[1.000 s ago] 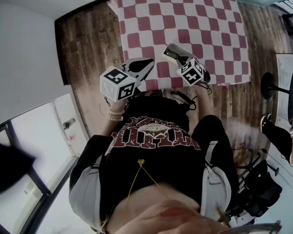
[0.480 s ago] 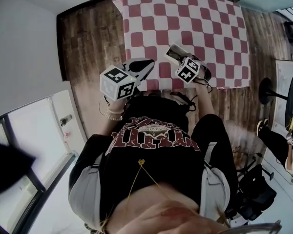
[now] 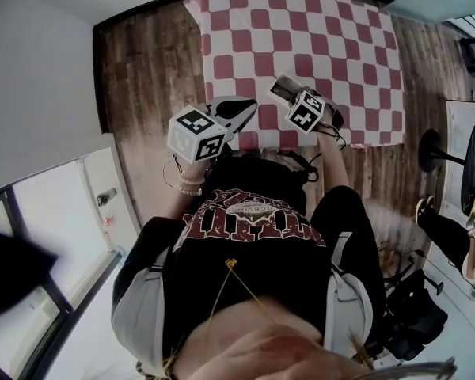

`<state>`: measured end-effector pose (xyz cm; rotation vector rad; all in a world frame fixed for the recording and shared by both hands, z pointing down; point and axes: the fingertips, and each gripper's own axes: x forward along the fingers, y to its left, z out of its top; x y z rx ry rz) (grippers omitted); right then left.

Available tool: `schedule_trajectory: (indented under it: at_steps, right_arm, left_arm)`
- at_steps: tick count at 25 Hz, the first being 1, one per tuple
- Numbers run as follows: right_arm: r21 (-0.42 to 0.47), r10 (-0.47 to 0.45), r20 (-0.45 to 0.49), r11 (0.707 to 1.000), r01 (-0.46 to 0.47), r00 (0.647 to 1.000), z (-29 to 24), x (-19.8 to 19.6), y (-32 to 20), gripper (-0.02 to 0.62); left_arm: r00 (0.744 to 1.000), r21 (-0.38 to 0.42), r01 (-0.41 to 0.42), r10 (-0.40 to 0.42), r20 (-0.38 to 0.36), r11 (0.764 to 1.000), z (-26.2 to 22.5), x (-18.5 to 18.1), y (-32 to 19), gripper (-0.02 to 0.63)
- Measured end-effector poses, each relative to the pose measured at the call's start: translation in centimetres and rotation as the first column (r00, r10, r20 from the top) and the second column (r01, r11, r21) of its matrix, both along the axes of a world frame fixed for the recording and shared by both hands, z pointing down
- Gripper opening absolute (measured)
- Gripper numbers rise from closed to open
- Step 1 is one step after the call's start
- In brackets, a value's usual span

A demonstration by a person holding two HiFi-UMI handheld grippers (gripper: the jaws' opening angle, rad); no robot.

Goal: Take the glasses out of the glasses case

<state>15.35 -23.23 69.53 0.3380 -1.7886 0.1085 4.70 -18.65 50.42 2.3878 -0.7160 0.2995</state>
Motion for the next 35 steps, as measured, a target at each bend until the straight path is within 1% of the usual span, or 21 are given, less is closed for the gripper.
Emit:
schedule_trajectory:
  at_steps: [8, 13, 20, 24, 29, 35]
  right_arm:
    - [0.008, 0.000, -0.018, 1.000, 0.000, 1.000, 0.5, 0.0, -0.1, 0.063]
    - [-0.009, 0.014, -0.030, 1.000, -0.014, 0.999, 0.6, -0.1, -0.2, 0.063]
    - [-0.002, 0.028, -0.048, 1.000, -0.028, 0.998, 0.5, 0.1, -0.5, 0.063]
    - [-0.005, 0.017, -0.033, 1.000, -0.017, 0.999, 0.6, -0.2, -0.3, 0.063]
    - [-0.006, 0.019, -0.036, 1.000, -0.019, 0.999, 0.6, -0.2, -0.3, 0.063]
    - [-0.011, 0.020, -0.042, 1.000, -0.021, 0.999, 0.7, -0.2, -0.3, 0.063]
  left_arm:
    - [1.000, -0.001, -0.008, 0.008, 0.006, 1.000, 0.0, 0.0, -0.2, -0.002]
    - [1.000, 0.005, -0.029, 0.029, 0.005, 1.000, -0.1, 0.8, 0.0, -0.002]
    - [0.998, 0.025, -0.069, 0.069, -0.002, 0.997, -0.5, 2.0, -0.2, -0.002]
    - [0.997, 0.033, -0.082, 0.082, -0.014, 0.996, -0.8, 2.4, -0.4, -0.002]
    - [0.995, 0.074, -0.093, 0.090, 0.036, 0.993, -1.0, 2.7, -0.6, -0.002]
    - [0.996, 0.080, -0.094, 0.093, 0.017, 0.992, -1.4, 2.8, -0.7, -0.002]
